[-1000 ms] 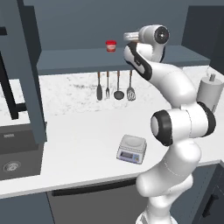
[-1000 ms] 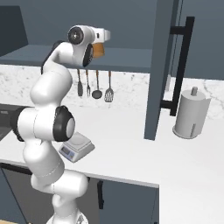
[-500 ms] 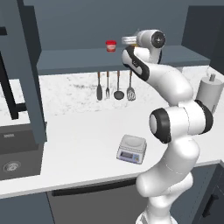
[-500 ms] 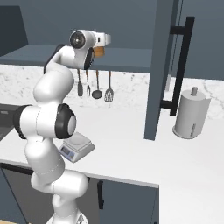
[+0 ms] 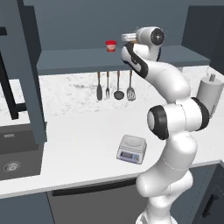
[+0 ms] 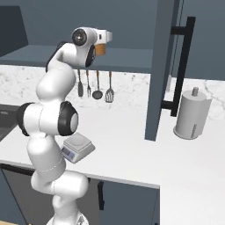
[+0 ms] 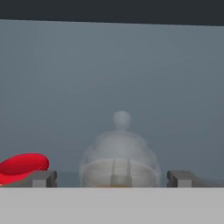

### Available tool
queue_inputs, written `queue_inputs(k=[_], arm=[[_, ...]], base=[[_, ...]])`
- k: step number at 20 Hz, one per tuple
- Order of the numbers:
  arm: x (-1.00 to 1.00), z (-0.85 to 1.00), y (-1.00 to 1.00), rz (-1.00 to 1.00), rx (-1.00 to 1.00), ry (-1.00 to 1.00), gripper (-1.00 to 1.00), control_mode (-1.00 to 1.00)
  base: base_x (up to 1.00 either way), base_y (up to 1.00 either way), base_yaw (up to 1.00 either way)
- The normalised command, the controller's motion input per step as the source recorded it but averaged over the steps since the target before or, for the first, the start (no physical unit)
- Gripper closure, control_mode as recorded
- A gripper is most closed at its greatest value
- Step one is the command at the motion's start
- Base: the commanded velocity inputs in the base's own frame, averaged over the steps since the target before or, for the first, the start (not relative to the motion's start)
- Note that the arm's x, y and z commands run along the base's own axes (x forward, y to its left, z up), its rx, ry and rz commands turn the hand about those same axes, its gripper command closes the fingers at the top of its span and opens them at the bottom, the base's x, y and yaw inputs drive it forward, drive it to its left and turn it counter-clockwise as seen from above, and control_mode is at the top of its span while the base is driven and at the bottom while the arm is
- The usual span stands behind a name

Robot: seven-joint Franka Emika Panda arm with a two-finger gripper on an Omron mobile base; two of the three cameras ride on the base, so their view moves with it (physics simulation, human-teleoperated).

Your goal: Pick the honey bottle and place it on the digital scale for weighing, and close the cabinet.

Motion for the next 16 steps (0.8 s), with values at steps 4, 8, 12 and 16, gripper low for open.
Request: queue_inputs(k=[4, 8, 12, 16], arm=[[0.23, -0.17, -0.03, 0.01, 0.0, 0.02, 1.0, -1.0], [0.21, -0.22, 0.0, 0.0, 0.0, 0.03, 1.0, -1.0], [0.08, -0.22, 0.0, 0.0, 0.0, 0.04, 1.0, -1.0], [-0.24, -0.09, 0.0, 0.0, 0.0, -0.02, 1.0, -1.0]], base=[[0.0, 0.0, 0.0], [0.0, 0.0, 0.0], [0.0, 0.0, 0.0], [0.0, 0.0, 0.0]])
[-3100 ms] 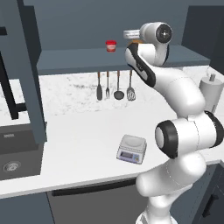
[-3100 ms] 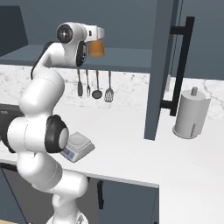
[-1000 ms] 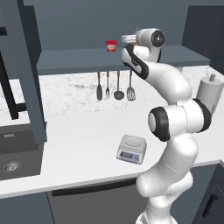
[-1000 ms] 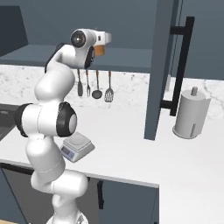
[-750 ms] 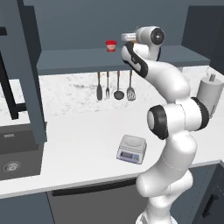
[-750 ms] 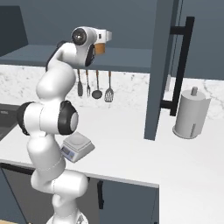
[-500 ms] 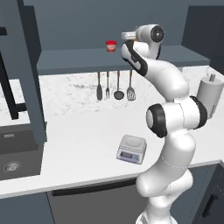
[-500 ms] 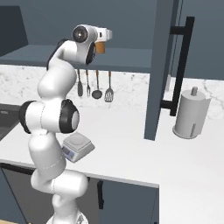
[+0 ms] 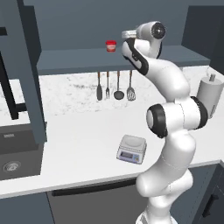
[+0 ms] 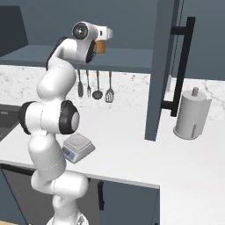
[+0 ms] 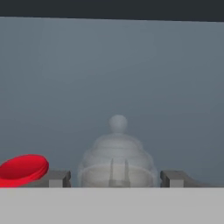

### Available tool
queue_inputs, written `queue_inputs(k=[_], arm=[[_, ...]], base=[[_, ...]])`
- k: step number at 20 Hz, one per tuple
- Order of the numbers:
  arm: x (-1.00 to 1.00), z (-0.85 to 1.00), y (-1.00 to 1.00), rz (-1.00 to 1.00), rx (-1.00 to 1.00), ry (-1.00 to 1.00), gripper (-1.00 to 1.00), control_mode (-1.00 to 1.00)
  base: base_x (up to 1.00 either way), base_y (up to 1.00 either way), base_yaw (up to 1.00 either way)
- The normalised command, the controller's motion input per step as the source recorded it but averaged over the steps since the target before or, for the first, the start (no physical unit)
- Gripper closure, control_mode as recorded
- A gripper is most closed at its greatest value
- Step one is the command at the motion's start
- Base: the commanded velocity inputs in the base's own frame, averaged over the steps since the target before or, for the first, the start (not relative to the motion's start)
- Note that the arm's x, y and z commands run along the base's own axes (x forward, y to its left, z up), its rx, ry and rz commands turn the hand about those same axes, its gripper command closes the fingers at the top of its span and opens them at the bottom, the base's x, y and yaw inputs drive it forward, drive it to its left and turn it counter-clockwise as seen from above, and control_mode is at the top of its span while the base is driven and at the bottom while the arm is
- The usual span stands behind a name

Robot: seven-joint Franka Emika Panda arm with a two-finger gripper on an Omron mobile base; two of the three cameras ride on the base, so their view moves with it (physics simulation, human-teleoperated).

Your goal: Pick the honey bottle and place it on the digital scale for weighing, and close the cabinet.

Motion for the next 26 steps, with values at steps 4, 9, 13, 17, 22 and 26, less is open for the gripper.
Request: queue_inputs(k=[4, 9, 13, 17, 22, 26], arm=[[-0.98, 0.0, 0.0, 0.0, 0.03, -0.15, 1.0, -1.0], [-1.0, 0.0, 0.03, 0.0, 0.03, -0.13, 1.0, -1.0], [-1.0, 0.0, 0.15, 0.0, 0.04, -0.07, 1.0, -1.0], [-1.0, 0.0, 0.11, 0.0, 0.05, -0.13, 1.0, -1.0], [-1.0, 0.0, 0.05, 0.0, 0.07, -0.11, 1.0, -1.0], [-1.0, -0.04, 0.01, 0.0, 0.0, -0.02, 1.0, -1.0]], base=[[0.0, 0.0, 0.0], [0.0, 0.0, 0.0], [0.0, 0.0, 0.0], [0.0, 0.0, 0.0], [0.0, 0.0, 0.0], [0.0, 0.0, 0.0]])
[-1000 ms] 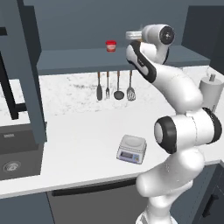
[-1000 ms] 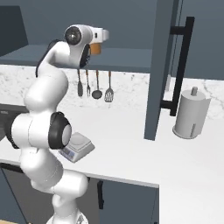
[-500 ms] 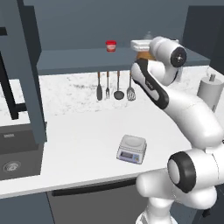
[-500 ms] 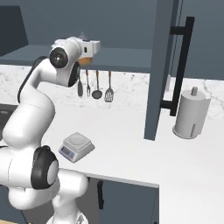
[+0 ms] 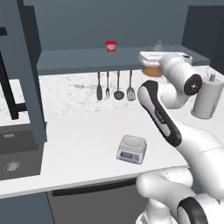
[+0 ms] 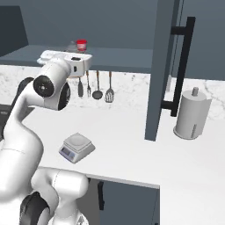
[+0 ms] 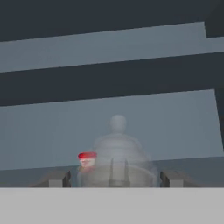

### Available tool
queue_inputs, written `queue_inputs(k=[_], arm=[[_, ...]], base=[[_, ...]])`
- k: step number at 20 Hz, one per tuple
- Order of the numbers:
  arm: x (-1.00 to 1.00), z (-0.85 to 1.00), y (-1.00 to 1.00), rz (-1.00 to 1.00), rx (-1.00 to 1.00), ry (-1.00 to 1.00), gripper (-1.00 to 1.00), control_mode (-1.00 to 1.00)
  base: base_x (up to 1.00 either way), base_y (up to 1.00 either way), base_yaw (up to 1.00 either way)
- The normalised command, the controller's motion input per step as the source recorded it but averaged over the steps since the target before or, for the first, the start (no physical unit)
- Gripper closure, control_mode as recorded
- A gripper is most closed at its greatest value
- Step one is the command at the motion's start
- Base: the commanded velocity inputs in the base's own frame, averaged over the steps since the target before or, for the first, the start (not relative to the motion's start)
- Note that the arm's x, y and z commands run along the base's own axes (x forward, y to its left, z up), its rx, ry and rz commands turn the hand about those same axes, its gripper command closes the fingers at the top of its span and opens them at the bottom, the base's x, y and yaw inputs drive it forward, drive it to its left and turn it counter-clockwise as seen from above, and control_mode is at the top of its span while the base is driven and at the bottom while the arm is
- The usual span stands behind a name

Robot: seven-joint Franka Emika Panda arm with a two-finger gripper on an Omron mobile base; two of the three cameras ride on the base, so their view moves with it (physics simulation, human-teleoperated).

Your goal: Pick the honey bottle and place it on the digital scale for weighing, and close the cabinet.

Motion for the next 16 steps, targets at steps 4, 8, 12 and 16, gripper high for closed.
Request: queue_inputs(k=[4, 8, 12, 16], arm=[[-1.0, -0.14, -0.02, 0.09, -0.01, 0.04, 1.0, -1.0], [-0.64, -0.27, -0.01, 0.24, 0.0, 0.13, 1.0, -1.0], [-0.27, -0.26, 0.0, 0.33, 0.0, 0.1, 1.0, -1.0], [-0.06, -0.47, 0.0, 0.45, 0.0, 0.04, 1.0, -1.0]], base=[[0.0, 0.0, 0.0], [0.0, 0.0, 0.0], [0.0, 0.0, 0.0], [0.0, 0.0, 0.0]])
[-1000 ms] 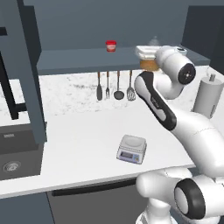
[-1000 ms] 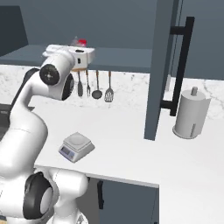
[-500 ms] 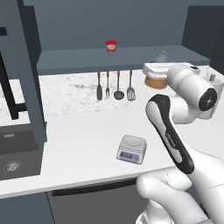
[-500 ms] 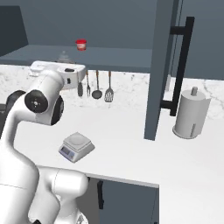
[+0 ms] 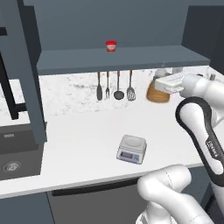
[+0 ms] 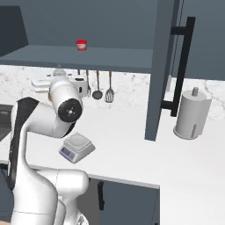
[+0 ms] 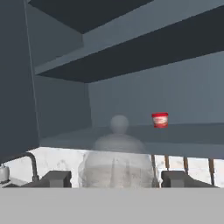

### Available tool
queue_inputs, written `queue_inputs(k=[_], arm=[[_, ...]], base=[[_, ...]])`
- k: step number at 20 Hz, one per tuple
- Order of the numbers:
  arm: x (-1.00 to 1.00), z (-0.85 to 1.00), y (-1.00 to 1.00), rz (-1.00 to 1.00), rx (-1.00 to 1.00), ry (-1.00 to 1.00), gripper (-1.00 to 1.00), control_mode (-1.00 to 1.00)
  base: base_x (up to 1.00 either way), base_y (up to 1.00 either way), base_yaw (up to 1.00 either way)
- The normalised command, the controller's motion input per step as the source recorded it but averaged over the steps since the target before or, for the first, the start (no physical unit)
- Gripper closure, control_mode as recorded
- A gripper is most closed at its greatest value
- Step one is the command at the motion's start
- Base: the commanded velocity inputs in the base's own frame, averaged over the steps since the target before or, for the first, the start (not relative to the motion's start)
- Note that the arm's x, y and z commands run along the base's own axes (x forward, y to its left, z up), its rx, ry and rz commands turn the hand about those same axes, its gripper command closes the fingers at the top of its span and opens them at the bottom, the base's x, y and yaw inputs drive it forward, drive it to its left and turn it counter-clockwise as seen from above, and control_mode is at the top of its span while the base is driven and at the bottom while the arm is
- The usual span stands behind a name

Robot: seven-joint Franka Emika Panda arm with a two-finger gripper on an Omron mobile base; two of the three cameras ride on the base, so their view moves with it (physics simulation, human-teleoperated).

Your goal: Pick the honey bottle and place it on the digital scale for weighing, and close the cabinet.

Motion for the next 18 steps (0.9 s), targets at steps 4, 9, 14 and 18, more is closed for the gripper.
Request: queue_inputs(k=[4, 9, 14, 18], arm=[[0.0, -0.67, 0.01, 0.47, -0.01, -0.02, 1.0, -1.0], [0.09, -0.64, 0.02, 0.44, 0.0, 0.02, 1.0, -1.0], [0.27, -0.56, 0.04, 0.36, 0.0, 0.06, 1.0, -1.0], [0.23, -0.42, 0.02, 0.25, 0.0, 0.03, 1.0, -1.0]], base=[[0.0, 0.0, 0.0], [0.0, 0.0, 0.0], [0.0, 0.0, 0.0], [0.0, 0.0, 0.0]])
